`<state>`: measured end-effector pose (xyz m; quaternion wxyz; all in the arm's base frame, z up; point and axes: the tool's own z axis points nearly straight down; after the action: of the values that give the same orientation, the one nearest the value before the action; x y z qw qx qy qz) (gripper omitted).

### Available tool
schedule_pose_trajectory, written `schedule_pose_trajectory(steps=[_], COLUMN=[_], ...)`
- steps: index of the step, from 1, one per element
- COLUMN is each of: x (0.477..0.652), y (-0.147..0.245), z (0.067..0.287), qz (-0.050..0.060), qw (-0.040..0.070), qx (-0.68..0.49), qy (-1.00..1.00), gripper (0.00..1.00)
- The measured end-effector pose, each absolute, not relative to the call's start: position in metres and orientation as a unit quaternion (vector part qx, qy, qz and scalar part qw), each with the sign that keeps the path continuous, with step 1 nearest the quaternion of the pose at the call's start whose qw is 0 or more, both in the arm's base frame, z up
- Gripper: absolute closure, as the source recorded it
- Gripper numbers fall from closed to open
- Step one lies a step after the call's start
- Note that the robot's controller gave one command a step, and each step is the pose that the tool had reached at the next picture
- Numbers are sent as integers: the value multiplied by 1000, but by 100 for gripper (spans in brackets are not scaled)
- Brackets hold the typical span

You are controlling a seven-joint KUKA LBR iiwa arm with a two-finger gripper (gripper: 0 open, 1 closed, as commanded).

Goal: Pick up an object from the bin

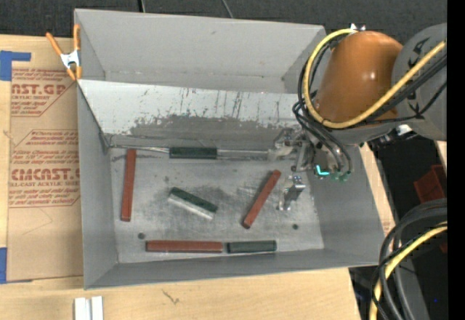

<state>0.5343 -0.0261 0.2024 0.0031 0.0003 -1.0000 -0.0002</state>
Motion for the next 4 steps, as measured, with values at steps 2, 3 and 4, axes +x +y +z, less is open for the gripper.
schedule_pose_trajectory(steps=[2,3,4], x=[541,555,555], y=[-17,-34,-34], z=[157,75,75], qz=[0,0,0], qw=[-4,-1,-1], qx=[9,168,168], qy=[-1000,-986,-986], gripper=[0,100,100])
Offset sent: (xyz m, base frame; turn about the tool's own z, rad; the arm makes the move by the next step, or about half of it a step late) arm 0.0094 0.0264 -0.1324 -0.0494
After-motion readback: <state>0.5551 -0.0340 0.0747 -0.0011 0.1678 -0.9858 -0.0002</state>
